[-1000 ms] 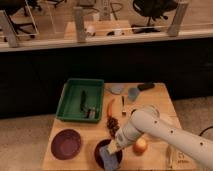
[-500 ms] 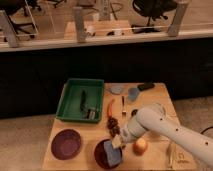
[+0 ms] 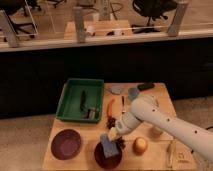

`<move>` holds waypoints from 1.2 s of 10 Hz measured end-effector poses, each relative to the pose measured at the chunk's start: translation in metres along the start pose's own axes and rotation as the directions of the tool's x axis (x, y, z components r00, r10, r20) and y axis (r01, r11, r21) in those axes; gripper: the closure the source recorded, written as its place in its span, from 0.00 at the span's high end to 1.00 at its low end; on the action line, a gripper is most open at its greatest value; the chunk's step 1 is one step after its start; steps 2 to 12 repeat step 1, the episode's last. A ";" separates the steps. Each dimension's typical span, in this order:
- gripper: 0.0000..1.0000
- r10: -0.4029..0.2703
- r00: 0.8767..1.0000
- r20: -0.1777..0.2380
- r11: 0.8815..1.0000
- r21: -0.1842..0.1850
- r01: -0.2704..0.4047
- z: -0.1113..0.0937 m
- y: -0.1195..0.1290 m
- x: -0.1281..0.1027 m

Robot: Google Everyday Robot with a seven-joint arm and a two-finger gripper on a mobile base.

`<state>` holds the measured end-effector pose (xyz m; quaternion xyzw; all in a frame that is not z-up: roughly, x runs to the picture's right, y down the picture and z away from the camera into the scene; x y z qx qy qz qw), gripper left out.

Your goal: Wipe red bowl with sponge

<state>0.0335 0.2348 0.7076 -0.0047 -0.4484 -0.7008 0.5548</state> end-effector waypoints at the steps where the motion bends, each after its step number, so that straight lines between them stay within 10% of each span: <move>1: 0.18 0.001 1.000 0.000 1.000 -0.001 -0.001 -0.001 0.001 0.000; 12: 0.18 0.001 1.000 0.000 1.000 -0.001 -0.001 -0.001 0.001 0.000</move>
